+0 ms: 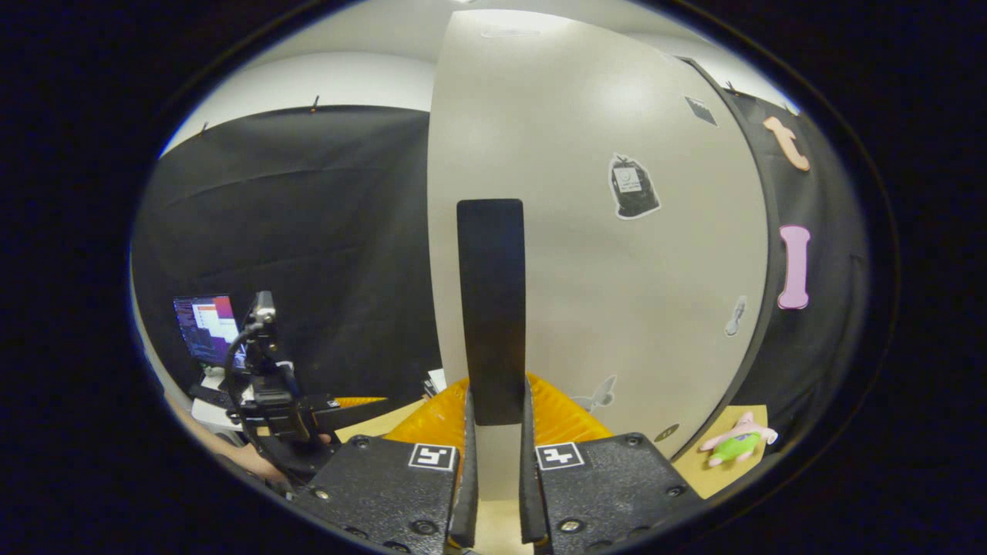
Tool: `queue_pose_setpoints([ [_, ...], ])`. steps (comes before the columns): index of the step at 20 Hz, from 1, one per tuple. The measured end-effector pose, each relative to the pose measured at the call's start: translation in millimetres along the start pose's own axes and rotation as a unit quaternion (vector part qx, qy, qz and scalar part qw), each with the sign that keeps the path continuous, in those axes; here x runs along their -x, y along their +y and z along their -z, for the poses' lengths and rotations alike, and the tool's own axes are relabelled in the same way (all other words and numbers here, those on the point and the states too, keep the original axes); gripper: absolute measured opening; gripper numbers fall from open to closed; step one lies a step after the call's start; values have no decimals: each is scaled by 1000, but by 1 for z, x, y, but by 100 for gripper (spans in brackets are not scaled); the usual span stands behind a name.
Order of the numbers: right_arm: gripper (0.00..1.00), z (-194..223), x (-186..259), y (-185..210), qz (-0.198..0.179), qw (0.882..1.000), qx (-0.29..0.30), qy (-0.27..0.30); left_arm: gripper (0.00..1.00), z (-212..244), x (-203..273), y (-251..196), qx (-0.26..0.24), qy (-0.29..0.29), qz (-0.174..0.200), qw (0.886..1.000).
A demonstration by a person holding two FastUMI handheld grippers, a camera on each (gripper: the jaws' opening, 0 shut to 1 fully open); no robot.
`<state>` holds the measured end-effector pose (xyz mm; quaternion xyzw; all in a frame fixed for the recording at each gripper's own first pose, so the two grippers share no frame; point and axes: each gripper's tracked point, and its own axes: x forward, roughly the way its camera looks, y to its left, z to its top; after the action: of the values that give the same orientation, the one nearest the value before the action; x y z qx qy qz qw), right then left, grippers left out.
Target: Open the cabinet door with the right hand, grasp the bottle in the cabinet with the left hand and place it on the coaster, then close the cabinet door with the right hand.
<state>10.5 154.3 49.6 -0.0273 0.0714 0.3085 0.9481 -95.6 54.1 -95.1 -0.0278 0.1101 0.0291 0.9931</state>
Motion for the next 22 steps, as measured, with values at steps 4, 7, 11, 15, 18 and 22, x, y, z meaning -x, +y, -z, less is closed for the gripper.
queue_pose_setpoints([
  [4, 25, 2, 12, -6, 7, 1000, -6, 5, 100, 0, -19, -12, -7, 2, 7, 1000],
  [7, 25, 3, 17, -10, 20, 1000, -6, 11, 95, -4, -36, -29, -4, 0, 22, 1000],
  [11, 23, 4, 24, -14, 34, 999, -4, 17, 96, -14, -48, -58, -6, -10, 48, 999],
  [15, 24, 3, 30, -17, 55, 998, -11, 19, 95, -11, -57, -81, -24, -10, 77, 997],
  [18, 24, 5, 34, -19, 81, 996, -22, 15, 95, -14, -68, -93, -30, -11, 94, 995],
  [22, 24, 8, 41, -17, 120, 992, -40, 10, 95, -24, -89, -106, -41, -15, 112, 993],
])
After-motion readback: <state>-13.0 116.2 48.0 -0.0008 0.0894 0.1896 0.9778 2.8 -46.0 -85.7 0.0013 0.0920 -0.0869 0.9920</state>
